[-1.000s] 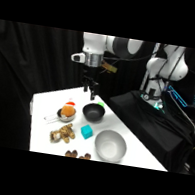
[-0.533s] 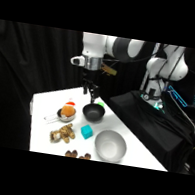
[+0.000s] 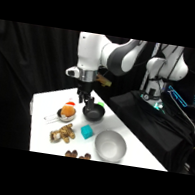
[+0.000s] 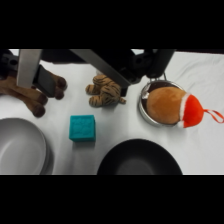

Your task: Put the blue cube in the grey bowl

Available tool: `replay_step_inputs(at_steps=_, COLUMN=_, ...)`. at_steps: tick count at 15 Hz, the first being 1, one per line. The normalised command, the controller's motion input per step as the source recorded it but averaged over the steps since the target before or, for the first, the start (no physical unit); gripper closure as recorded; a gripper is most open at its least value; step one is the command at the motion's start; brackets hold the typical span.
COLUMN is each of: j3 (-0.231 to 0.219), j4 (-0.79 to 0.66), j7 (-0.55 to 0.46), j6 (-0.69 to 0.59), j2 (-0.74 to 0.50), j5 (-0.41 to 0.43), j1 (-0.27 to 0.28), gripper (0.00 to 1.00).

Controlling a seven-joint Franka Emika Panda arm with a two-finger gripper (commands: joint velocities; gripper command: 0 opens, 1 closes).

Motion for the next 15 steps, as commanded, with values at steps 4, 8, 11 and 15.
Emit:
replay_step_inputs(at_steps=4, j3=0.029, j4=0.19, j7=0.02, j6=0.15, j2=0.24, j5=0.097, j1=0.026, gripper=0.0)
replay_step_inputs(at_steps=8, j3=0.028, j4=0.16, j7=0.0, j6=0.15, j2=0.22, j5=0.107, j1=0.022, gripper=0.0)
replay_step_inputs(at_steps=11, j3=0.012, j4=0.13, j7=0.01, j6=0.16, j2=0.2, j5=0.086, j1=0.03, gripper=0.0)
replay_step_inputs(at_steps=15, j3=0.001, j4=0.08, j7=0.04, j6=0.17, j2=0.17, j5=0.076, j1=0.041, gripper=0.0)
